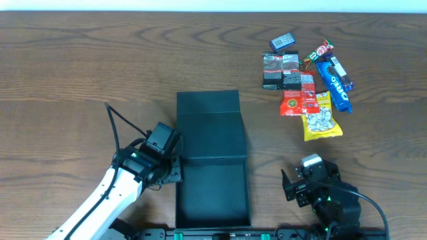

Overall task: Pack container
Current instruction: 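Move the left gripper to the box's left flap and hold it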

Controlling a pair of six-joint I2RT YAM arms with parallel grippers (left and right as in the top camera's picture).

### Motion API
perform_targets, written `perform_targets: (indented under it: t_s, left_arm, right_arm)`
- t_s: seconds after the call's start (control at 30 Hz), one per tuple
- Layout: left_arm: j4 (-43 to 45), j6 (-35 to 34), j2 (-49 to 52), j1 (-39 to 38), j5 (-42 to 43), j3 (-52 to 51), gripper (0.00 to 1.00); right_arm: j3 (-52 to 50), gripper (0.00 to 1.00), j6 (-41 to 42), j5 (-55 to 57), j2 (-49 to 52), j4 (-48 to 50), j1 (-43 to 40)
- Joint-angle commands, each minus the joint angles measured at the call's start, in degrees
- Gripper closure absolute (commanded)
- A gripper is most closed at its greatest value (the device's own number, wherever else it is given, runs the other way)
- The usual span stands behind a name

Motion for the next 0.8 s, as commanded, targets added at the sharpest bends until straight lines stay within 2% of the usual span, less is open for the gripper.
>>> perform_targets:
  t_s: [0.0,0.07,0.2,0.3,0.43,0.6,0.77]
  left_arm:
    - [1.2,-0.5,3.0,-0.2,-2.4,0.2,0.46]
    - [2.7,-0.4,5.8,-0.2,-2.0,0.2,0.58]
    - [4.6,-0.3,8.0,-0.2,-1.8,0.4,0.66]
    - [4.3,-0.3,8.0,-0.2,-2.1,1.4,0.83]
    - [4.2,0.9,8.0,-0.2,-2.8,4.3,0.94]
    - [4.2,1.2,8.1,-0.2,-8.3,10.7,0.94]
    - [5.3,6.6,11.6,0.6,-14.1,18.9,0.94]
  right_arm:
    - [-0.2,0.01,0.5,0.0,-0.1,-0.2,-0.6]
    - [-0.2,0.01,0.5,0.0,-0.1,-0.2,-0.7]
    - [-0.2,0.01,0.5,0.0,-0.1,-0.2,-0.7]
    - [-0.2,0.01,0.5,0.0,-0.1,-0.2,-0.7]
    - [-0.2,0.01,0.5,0.0,-0.1,-0.2,-0.7]
    - [-0.2,0.01,0.5,0.0,-0.1,-0.2,-0.7]
    - [-0.2,0.01,0.5,0.0,-0.1,-0.2,-0.7]
